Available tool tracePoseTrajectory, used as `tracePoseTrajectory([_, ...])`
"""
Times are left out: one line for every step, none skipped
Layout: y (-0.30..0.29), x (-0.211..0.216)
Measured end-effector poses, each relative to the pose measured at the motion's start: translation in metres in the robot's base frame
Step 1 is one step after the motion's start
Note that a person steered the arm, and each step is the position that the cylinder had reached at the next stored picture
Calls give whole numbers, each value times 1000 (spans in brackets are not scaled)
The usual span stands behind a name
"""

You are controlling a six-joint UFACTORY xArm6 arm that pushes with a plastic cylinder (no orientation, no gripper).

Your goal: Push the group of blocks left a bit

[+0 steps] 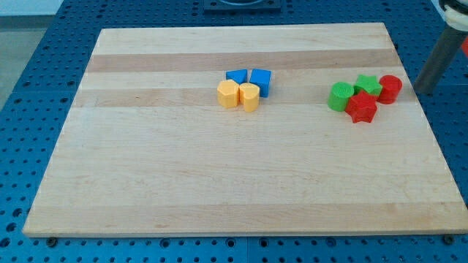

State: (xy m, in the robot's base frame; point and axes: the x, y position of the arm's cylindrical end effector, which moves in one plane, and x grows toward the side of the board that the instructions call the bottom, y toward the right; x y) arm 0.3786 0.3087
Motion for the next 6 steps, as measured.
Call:
tracePoseTrajectory([-9, 0])
tracePoseTrajectory([-22, 1])
tracePoseTrajectory([-38, 1])
tracePoseTrajectory([-59, 4])
tracePoseTrajectory([-78, 9])
tracePoseTrajectory([-97, 9])
